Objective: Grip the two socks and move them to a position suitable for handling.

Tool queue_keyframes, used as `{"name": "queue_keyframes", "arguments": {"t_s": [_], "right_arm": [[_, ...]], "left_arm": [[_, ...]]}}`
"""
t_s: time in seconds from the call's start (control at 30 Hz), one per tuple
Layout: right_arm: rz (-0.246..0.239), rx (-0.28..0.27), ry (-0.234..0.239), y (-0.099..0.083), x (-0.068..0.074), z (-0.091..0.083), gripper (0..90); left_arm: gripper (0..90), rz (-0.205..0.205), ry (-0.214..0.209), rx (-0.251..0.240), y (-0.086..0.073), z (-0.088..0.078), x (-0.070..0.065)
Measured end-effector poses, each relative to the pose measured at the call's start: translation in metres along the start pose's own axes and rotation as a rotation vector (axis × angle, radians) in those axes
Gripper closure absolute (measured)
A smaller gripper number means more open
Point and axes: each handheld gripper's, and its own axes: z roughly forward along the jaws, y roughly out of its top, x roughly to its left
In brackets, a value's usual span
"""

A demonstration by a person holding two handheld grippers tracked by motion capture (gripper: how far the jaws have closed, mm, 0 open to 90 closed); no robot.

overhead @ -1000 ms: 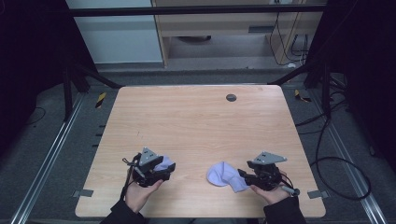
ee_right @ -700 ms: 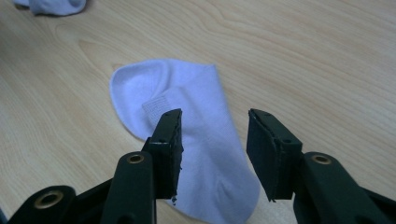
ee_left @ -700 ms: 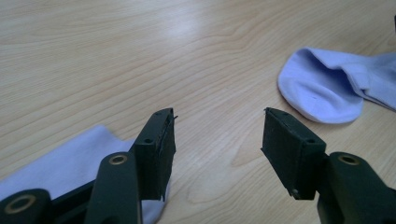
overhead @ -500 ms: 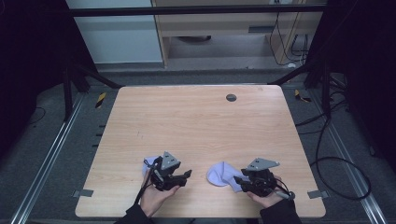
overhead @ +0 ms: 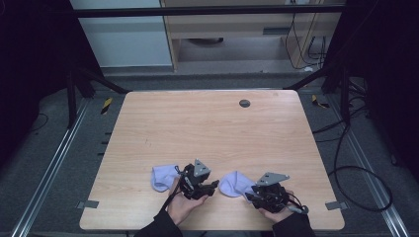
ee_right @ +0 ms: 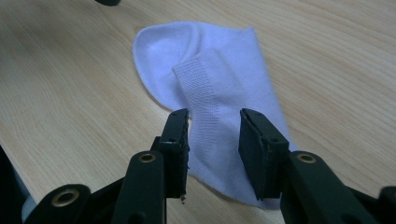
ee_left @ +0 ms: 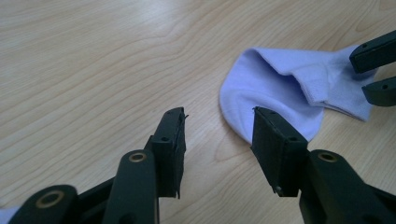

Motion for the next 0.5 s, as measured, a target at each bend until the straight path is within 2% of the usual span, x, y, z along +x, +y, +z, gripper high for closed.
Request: {"name": "queue_keyframes", "arguments": {"t_s": [0.3, 0.5], "right_arm": [[-0.009, 0.027, 0.012, -0.004, 0.004, 0.003, 63.4], [-0.019, 0.051, 0.013, -0.006, 0.005, 0.007, 64.7]], "left_arm": [[56.9, 0.02, -0.001, 0.022, 0.003, 0.022, -0.017], [61.4, 0.016, 0.002, 0.041, 0.002, 0.032, -0.023]]}}
